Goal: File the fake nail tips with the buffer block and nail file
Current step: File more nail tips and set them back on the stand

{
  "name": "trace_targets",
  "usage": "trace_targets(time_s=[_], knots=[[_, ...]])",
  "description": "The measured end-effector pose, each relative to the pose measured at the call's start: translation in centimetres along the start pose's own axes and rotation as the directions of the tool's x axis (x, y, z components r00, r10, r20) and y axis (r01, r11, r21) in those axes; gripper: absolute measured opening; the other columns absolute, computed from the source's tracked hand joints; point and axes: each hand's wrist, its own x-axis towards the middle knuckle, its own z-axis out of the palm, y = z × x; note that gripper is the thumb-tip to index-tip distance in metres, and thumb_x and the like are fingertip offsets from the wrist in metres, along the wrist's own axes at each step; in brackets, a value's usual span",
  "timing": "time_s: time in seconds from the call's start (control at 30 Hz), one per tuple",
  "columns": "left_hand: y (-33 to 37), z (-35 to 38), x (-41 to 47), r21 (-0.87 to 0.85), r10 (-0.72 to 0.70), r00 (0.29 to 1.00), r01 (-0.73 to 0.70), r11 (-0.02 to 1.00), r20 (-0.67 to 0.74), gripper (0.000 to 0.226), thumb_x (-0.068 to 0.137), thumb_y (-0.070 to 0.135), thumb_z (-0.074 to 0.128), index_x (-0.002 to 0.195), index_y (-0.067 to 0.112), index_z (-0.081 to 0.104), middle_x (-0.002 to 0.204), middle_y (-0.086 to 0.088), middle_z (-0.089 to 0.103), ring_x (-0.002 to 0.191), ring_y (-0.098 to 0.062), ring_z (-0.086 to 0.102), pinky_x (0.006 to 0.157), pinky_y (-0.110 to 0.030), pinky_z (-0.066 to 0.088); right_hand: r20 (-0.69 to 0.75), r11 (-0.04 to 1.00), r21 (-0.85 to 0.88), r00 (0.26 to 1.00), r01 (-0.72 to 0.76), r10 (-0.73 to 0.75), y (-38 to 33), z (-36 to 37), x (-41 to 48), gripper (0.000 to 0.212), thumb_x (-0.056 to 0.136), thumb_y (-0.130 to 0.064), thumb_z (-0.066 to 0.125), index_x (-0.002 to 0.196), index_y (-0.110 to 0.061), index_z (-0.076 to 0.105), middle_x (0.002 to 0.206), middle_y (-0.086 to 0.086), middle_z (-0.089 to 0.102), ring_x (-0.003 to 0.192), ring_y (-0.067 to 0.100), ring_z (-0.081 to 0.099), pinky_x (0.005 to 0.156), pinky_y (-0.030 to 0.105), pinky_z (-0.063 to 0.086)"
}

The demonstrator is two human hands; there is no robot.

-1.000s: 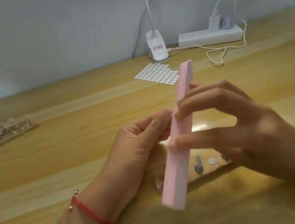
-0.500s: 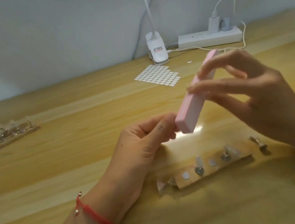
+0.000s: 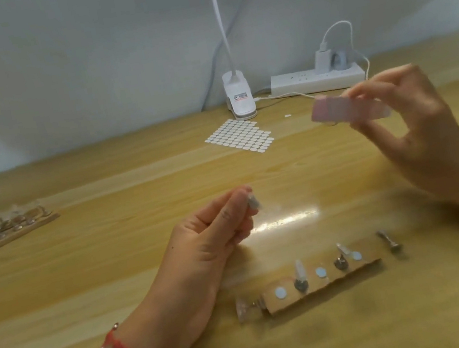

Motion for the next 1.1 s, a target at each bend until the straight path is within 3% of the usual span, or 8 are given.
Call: trace_targets(time_s=[0.17,0.27,0.37,0.53,0.63,0.9,1.0,1.1], knots=[[0.2,-0.3,0.1,-0.109,-0.071,0.997,0.066,0.992,-0.037,0.042,0.041,0.033,0.095,0.079,0.026,0.079,0.081,0.009,0.073,0.07,-0.002,0.065,0.067,-0.014,0.052,-0.012,0.995,0.101,1.0,-0.01,0.011,-0.5,0.6,-0.5,0.035,0.09,-0.006,0.062,0.124,0.002,0.059,0.116,0.024,0.055,0.11,0.011,0.041,0.097,0.007,0.031],[0.2,-0.1,0.0,-0.123,-0.065,0.996,0.057,0.991,-0.062,0.024,0.052,0.015,0.079,0.073,0.026,0.078,0.077,0.009,0.072,0.069,-0.002,0.066,0.066,-0.014,0.053,-0.012,0.988,0.145,0.998,-0.052,0.054,-0.3,0.6,-0.7,0.033,0.093,-0.007,0.061,0.125,0.0,0.058,0.118,0.022,0.055,0.111,0.014,0.045,0.098,0.019,0.039],[0.4,0.2,-0.2,-0.024,-0.019,0.998,0.018,1.0,-0.059,0.026,0.049,0.021,0.079,0.074,0.027,0.079,0.078,0.01,0.073,0.07,-0.001,0.067,0.066,-0.013,0.052,0.002,0.979,0.181,0.996,-0.089,0.091,0.0,0.6,-0.7,0.031,0.095,-0.004,0.062,0.126,-0.001,0.058,0.12,0.02,0.055,0.114,0.018,0.048,0.097,0.04,0.045],[0.3,0.6,-0.6,0.112,0.023,0.996,-0.013,0.994,-0.091,0.032,0.054,0.034,0.078,0.084,0.025,0.08,0.095,0.0,0.076,0.091,-0.012,0.072,0.076,-0.017,0.055,0.025,0.979,0.19,0.997,-0.07,0.066,-0.3,0.7,-0.8,0.033,0.094,-0.002,0.063,0.126,0.0,0.057,0.121,0.02,0.055,0.114,0.018,0.048,0.095,0.04,0.045],[0.5,1.2,-0.8,0.238,0.117,0.985,-0.085,0.968,-0.126,0.027,0.054,0.033,0.078,0.08,0.026,0.08,0.085,0.005,0.076,0.081,-0.003,0.07,0.07,-0.011,0.051,0.034,0.979,0.189,0.997,-0.075,0.07,-0.4,0.7,-0.8,0.035,0.092,0.001,0.064,0.127,-0.001,0.057,0.121,0.02,0.055,0.114,0.017,0.048,0.095,0.038,0.045],[0.5,3.2,-2.9,0.589,0.343,0.922,-0.38,0.713,0.179,0.009,0.075,0.027,0.078,0.08,0.021,0.073,0.086,0.007,0.073,0.086,-0.01,0.069,0.078,-0.02,0.052,0.062,0.974,0.219,0.997,-0.06,0.048,-0.3,0.8,-0.9,0.036,0.091,-0.002,0.067,0.126,-0.005,0.058,0.121,0.018,0.057,0.113,0.02,0.053,0.094,0.047,0.049],[0.3,3.8,-3.4,0.674,0.309,0.928,-0.366,0.641,0.21,0.014,0.074,0.02,0.081,0.075,0.028,0.07,0.083,0.012,0.069,0.083,-0.006,0.066,0.076,-0.029,0.053,0.065,0.973,0.22,0.997,-0.063,0.049,-0.3,0.7,-0.8,0.037,0.09,0.0,0.067,0.126,-0.003,0.059,0.121,0.018,0.058,0.113,0.024,0.054,0.093,0.047,0.05],[0.0,4.1,-3.6,0.771,0.325,0.921,-0.363,0.523,0.213,0.019,0.074,0.035,0.077,0.084,0.034,0.061,0.084,0.021,0.068,0.088,-0.005,0.065,0.08,-0.025,0.046,0.07,0.975,0.214,0.996,-0.062,0.048,-0.4,0.8,-0.8,0.037,0.09,-0.001,0.068,0.126,-0.003,0.059,0.121,0.019,0.058,0.112,0.026,0.054,0.092,0.047,0.05]])
